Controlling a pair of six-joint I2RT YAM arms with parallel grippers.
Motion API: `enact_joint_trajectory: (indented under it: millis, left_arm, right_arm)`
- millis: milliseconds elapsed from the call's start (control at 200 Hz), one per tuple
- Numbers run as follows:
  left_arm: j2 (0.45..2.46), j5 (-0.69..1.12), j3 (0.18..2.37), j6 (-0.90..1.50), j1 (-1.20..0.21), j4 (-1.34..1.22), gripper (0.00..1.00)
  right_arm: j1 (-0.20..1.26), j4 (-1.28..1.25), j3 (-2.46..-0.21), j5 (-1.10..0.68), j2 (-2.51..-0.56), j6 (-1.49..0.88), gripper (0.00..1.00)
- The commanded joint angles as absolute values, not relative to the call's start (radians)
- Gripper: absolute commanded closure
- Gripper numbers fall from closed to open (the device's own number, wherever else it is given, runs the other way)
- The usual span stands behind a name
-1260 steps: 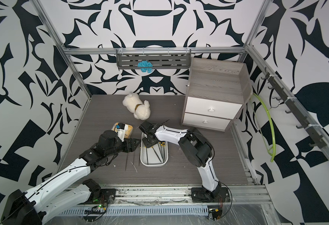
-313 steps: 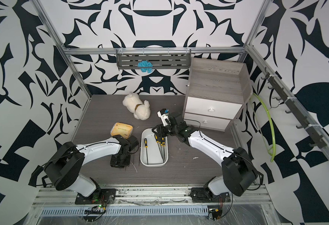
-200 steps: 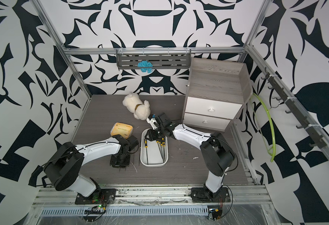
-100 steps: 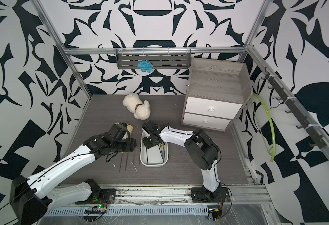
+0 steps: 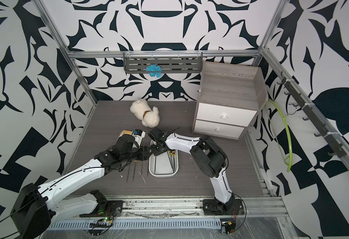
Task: Take the file tool out of the storage box
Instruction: Pick up the file tool from the storage box.
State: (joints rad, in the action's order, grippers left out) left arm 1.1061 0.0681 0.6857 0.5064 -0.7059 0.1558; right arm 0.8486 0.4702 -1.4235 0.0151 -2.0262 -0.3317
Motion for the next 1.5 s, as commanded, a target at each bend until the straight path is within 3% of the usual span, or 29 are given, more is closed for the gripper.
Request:
enact_joint_trajectory:
  millis: [0, 285, 565, 720, 1495]
  left_arm:
    - [1.043, 0.058, 0.669, 0.489, -0.701, 0.120, 0.43]
    - [0.993, 0.056, 0.649, 0.510, -0.701, 0.133, 0.42]
    - [0.991, 0.031, 0.658, 0.508, -0.702, 0.167, 0.42]
    - [0.992, 0.053, 0.657, 0.512, -0.703, 0.160, 0.42]
    - [1.034, 0.090, 0.680, 0.509, -0.702, 0.175, 0.41]
  right_arm:
    - [0.863, 0.570, -1.470, 0.118, -2.038, -0.312, 0.69]
    - [0.871, 0.572, -1.480, 0.112, -2.057, -0.318, 0.72]
    - [0.870, 0.549, -1.478, 0.052, -2.071, -0.361, 0.67]
    - [0.872, 0.602, -1.478, 0.143, -2.034, -0.361, 0.71]
    - [0.876, 0.413, -1.369, 0.103, -1.939, -0.396, 0.67]
